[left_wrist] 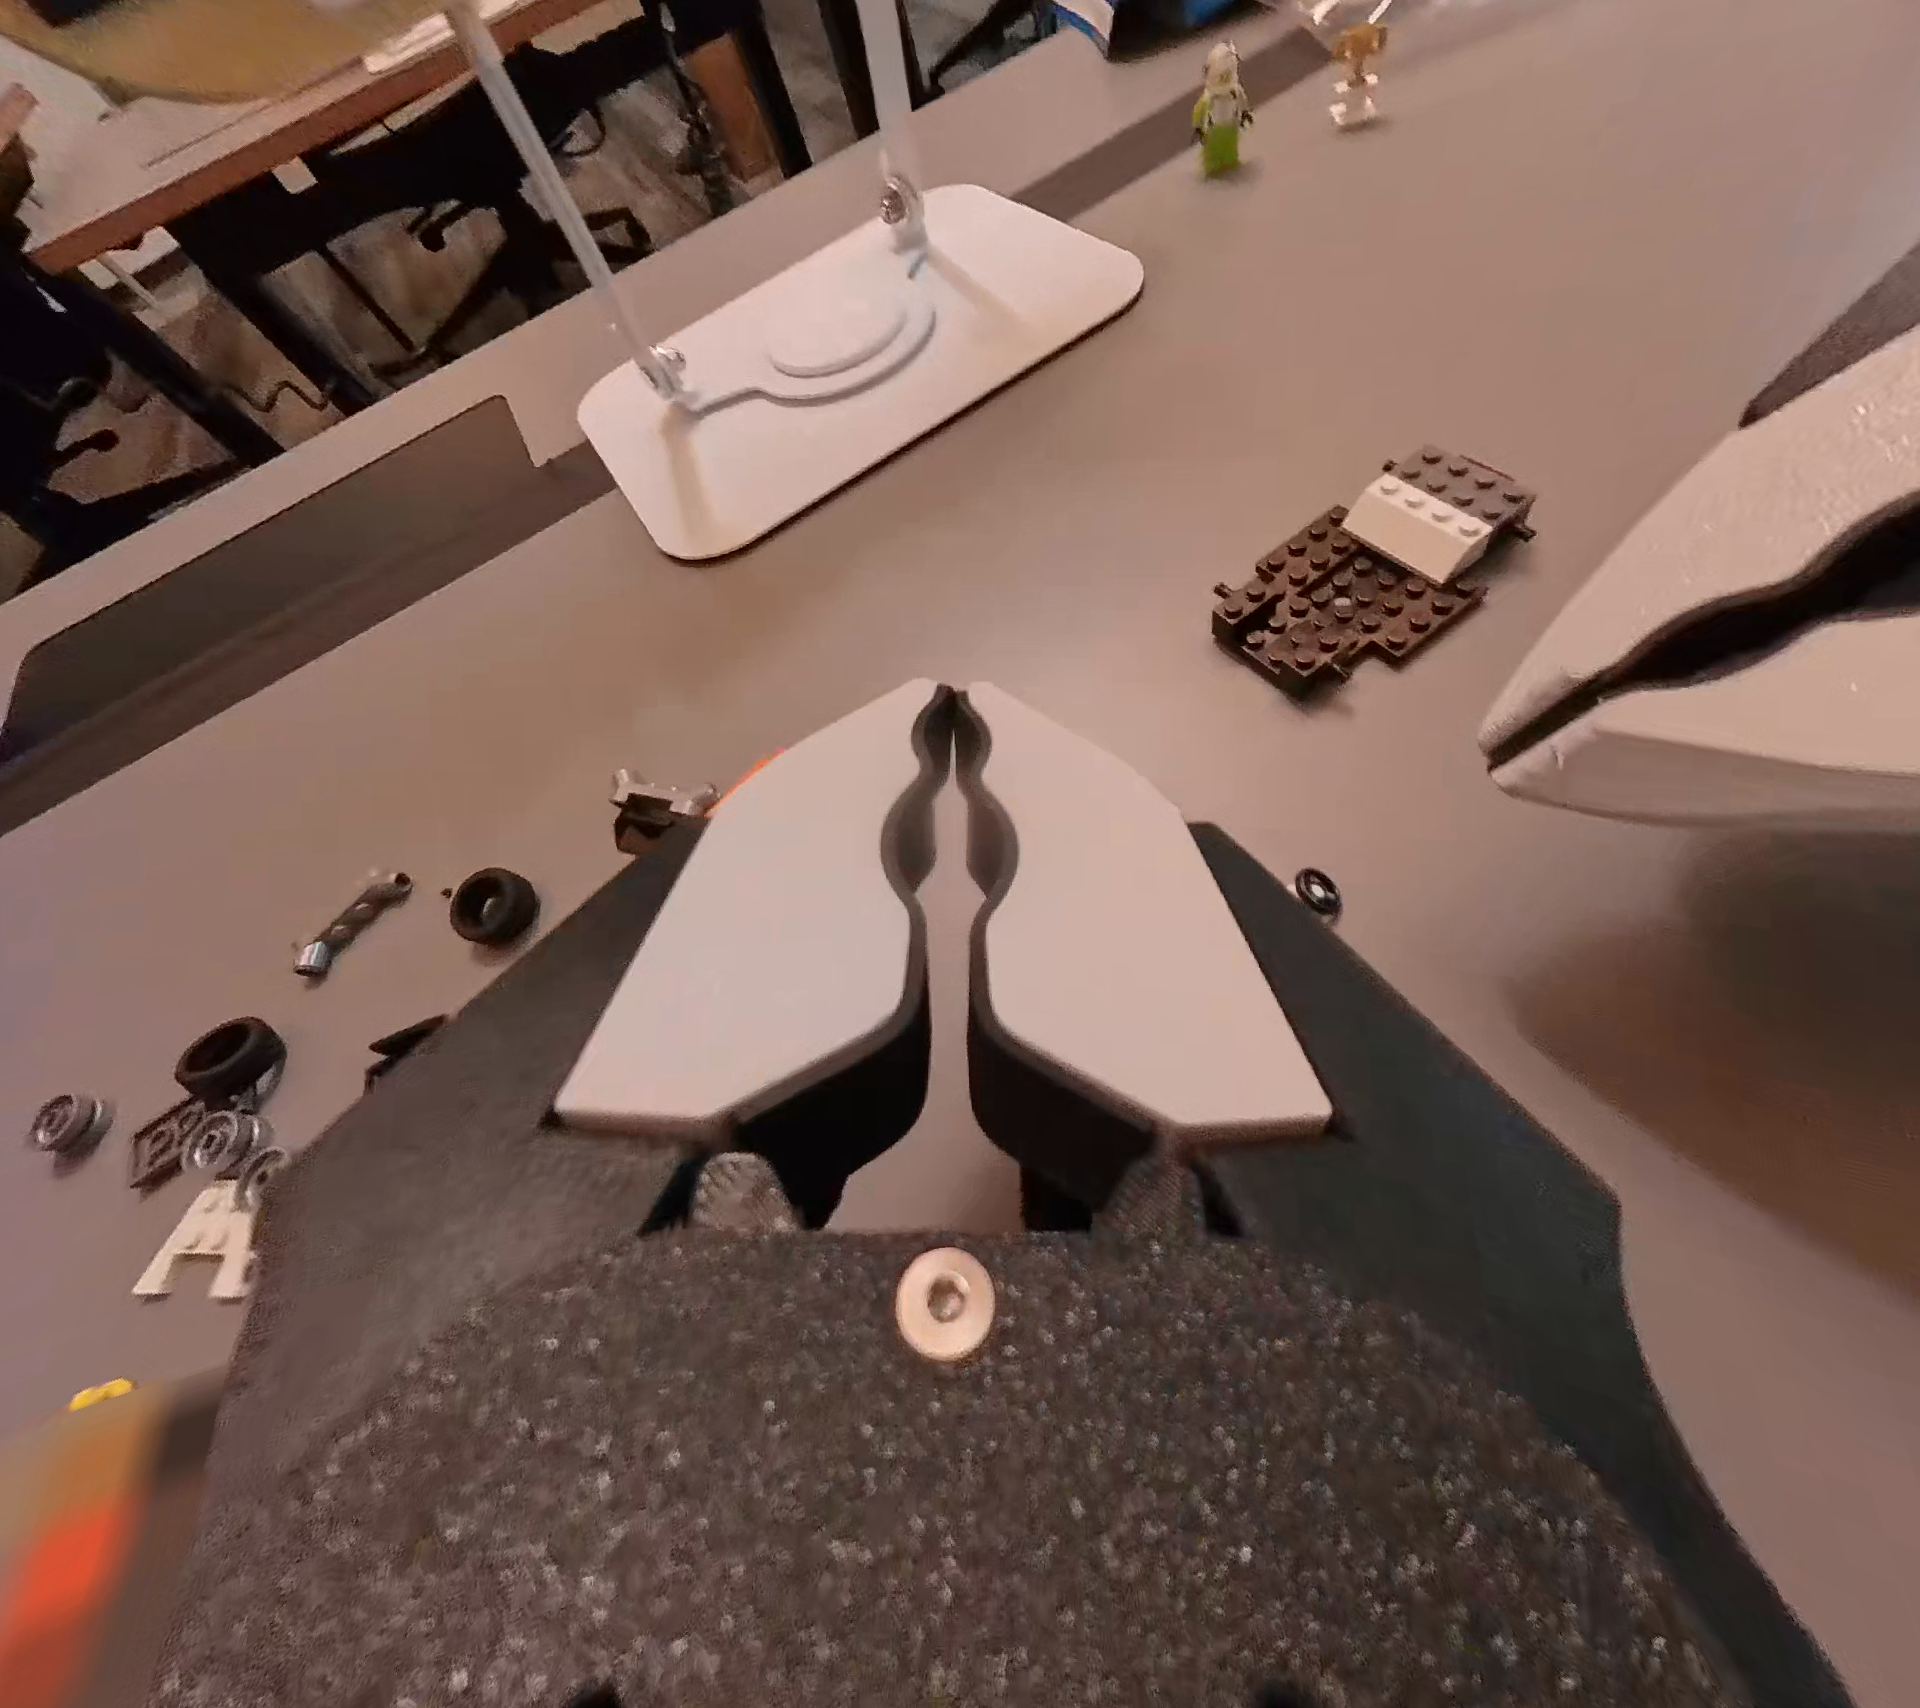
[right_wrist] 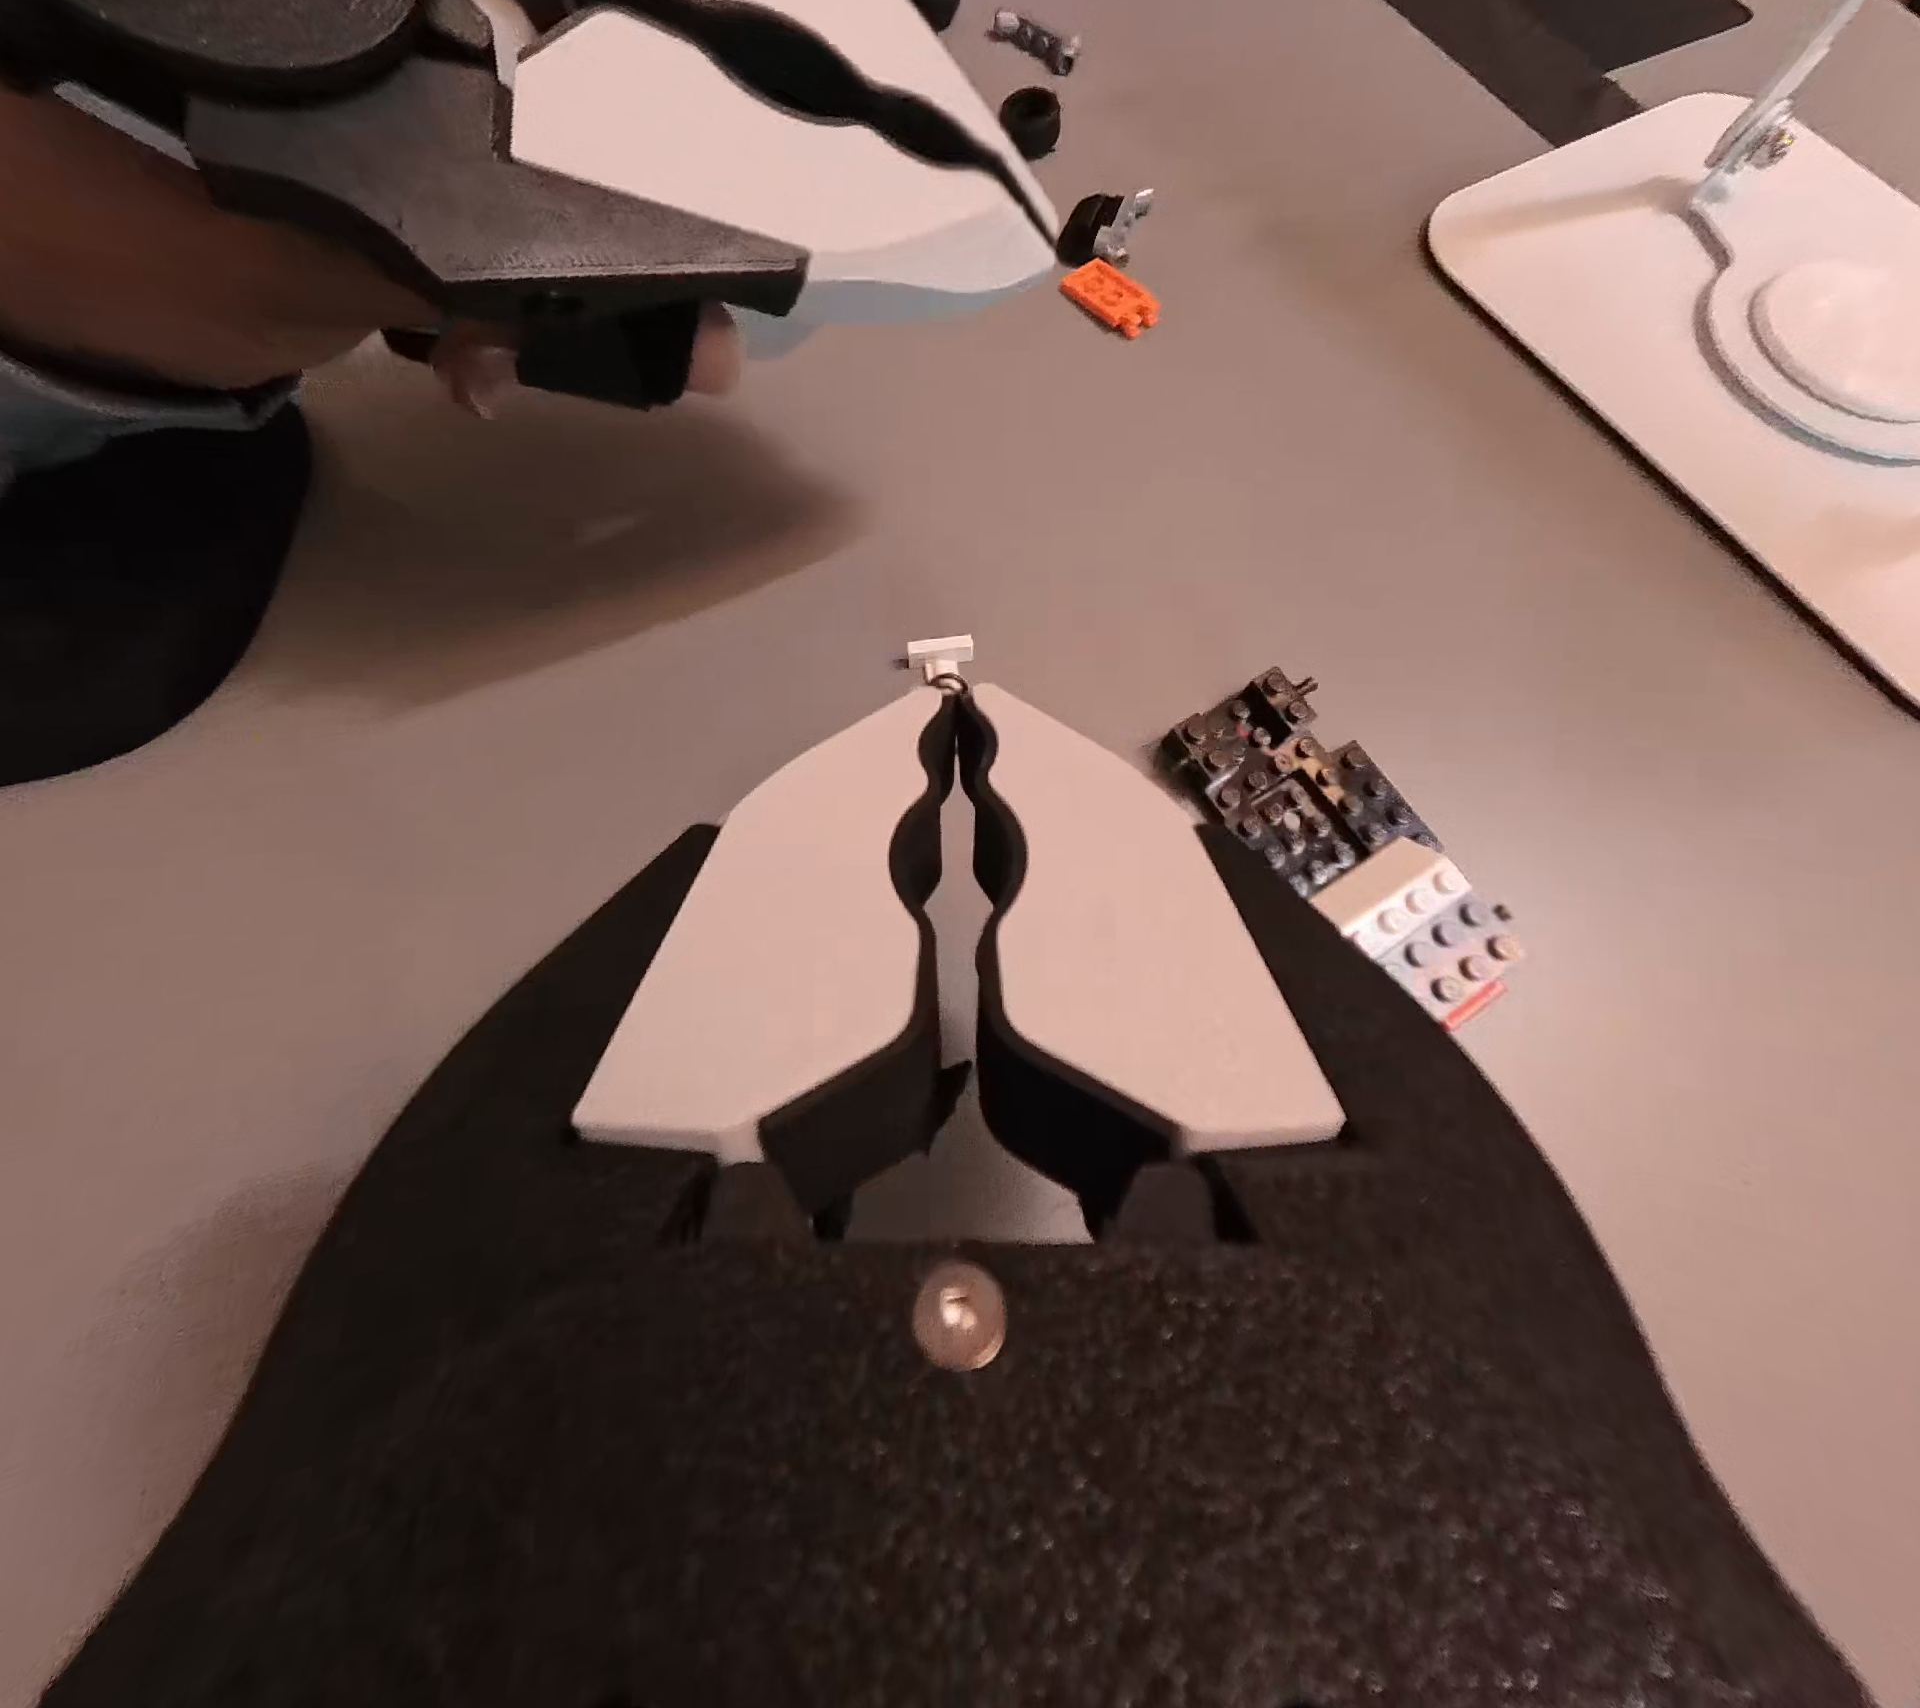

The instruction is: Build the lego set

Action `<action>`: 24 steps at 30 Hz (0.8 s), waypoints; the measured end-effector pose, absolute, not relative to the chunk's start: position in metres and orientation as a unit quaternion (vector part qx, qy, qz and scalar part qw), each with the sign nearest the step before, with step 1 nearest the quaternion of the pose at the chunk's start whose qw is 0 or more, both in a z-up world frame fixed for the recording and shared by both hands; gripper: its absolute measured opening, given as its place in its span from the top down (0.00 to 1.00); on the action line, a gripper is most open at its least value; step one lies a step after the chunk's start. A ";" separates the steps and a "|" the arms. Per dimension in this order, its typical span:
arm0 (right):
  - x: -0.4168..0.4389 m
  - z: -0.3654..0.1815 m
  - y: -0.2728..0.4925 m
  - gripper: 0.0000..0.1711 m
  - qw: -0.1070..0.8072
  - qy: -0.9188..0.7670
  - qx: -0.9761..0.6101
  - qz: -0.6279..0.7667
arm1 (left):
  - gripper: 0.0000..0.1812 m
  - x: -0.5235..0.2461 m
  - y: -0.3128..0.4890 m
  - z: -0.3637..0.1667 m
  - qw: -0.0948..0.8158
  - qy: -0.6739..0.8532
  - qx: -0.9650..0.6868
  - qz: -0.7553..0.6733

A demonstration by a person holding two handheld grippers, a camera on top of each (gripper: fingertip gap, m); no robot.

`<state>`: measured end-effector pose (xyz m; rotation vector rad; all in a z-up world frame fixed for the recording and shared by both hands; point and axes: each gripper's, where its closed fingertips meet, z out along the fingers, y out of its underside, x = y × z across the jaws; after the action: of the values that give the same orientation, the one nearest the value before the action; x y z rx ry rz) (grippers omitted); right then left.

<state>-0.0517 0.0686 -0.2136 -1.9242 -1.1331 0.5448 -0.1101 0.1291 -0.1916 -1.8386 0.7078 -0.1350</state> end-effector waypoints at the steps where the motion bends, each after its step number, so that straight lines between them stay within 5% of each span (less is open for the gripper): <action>1: -0.053 -0.214 0.068 1.00 0.409 -0.451 -0.764 0.215 | 1.00 -0.112 0.131 -0.193 0.557 0.293 -0.776 -0.056; 14: -0.056 -0.223 0.065 1.00 0.406 -0.459 -0.765 0.196 | 1.00 -0.117 0.142 -0.192 0.588 0.271 -0.761 -0.042; 24: -0.049 -0.214 0.074 1.00 0.432 -0.448 -0.763 0.174 | 1.00 -0.100 0.196 -0.121 0.641 0.252 -0.723 -0.054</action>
<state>-0.0491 0.0738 -0.2138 -1.9013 -1.1178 0.4340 -0.1001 0.1961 -0.1210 -1.6486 0.5738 -0.1227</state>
